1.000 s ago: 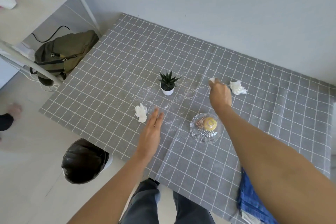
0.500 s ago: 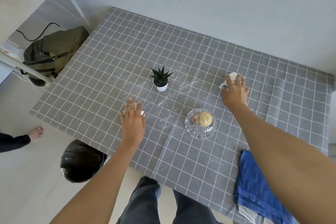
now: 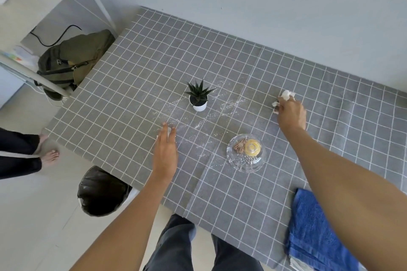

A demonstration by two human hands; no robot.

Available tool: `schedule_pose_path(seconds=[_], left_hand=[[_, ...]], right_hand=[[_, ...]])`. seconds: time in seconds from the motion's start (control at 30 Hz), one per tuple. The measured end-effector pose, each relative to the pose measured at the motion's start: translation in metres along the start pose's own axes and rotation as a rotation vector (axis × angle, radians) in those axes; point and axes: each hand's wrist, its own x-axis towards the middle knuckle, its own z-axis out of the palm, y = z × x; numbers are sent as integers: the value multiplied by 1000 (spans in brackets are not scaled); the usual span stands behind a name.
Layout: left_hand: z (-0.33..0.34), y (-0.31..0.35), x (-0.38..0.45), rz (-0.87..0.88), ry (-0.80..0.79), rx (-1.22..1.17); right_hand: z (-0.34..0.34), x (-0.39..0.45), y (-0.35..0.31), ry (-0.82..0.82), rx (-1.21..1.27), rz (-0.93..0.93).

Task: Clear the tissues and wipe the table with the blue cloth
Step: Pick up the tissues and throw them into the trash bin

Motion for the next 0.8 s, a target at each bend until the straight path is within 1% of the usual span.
schedule_pose_path(seconds=[0.17, 0.3, 0.47, 0.7, 0.8], left_hand=[[0, -1, -9, 75, 23, -24], [-4, -2, -14, 71, -16, -30], [-23, 0, -20, 28, -6, -20], [-58, -14, -20, -10, 79, -41], [-74, -33, -23, -16, 116, -57]], right_hand=[[-2, -9, 1, 35, 14, -73], [-10, -23, -14, 70, 94, -119], [-26, -48, -40, 91, 163, -181], [-39, -95, -91, 65, 132, -303], [-36, -119, -118, 36, 128, -305]])
